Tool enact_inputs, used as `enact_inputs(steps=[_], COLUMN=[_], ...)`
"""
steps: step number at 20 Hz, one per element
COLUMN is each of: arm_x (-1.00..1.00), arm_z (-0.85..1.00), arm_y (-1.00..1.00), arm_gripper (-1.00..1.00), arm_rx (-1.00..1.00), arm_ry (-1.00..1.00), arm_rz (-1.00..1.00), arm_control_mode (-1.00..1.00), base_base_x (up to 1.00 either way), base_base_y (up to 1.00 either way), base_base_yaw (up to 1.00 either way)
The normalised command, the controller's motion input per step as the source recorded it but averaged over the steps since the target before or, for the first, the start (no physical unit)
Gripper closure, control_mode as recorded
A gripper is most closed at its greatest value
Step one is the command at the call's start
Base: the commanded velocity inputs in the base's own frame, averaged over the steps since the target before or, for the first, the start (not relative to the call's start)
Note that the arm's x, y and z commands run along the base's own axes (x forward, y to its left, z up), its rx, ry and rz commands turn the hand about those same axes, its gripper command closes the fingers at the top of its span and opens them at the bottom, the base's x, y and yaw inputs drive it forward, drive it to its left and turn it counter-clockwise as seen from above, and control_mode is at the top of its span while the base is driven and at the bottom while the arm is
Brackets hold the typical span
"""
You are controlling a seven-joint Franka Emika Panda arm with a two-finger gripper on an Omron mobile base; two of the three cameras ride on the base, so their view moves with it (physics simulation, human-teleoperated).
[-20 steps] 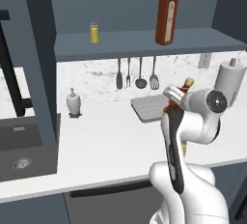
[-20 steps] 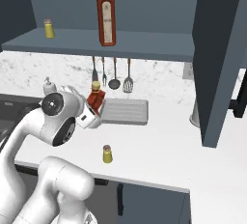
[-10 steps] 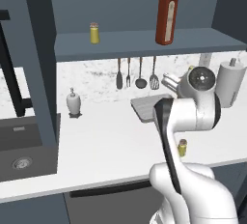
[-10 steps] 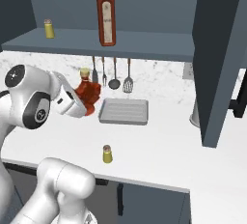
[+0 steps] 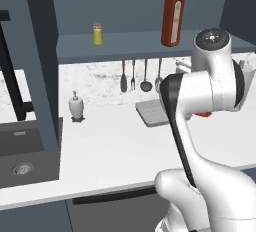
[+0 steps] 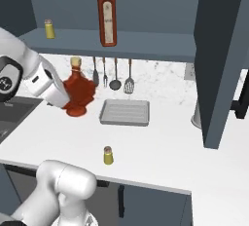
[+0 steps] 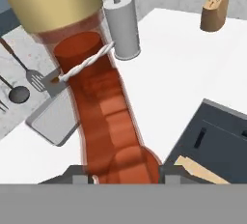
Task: Put the shaker and condiment bottle from the counter next to their counterparts in the cabinet.
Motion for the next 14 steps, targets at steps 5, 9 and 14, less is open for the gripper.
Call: enact_inputs(steps=[5, 9, 14], arm_x=[-0.09, -0.11, -0.16], arm_z=[0.11, 0.84, 0.87], arm_y=[0.51, 0.00, 0.00], arm_gripper=[1.00, 1.00, 1.00], arm_rx=[-0.31, -0.20, -0.11], arm_ry=[0.00, 0.00, 0.03], arm_rz=[0.01, 0.00, 0.00], arm_control_mode=[-1.00, -1.00, -1.00], base_base_x=[0.00, 0.00, 0.00], base_base_y=[0.00, 0.00, 0.00], base_base_yaw=[0.00, 0.00, 0.00])
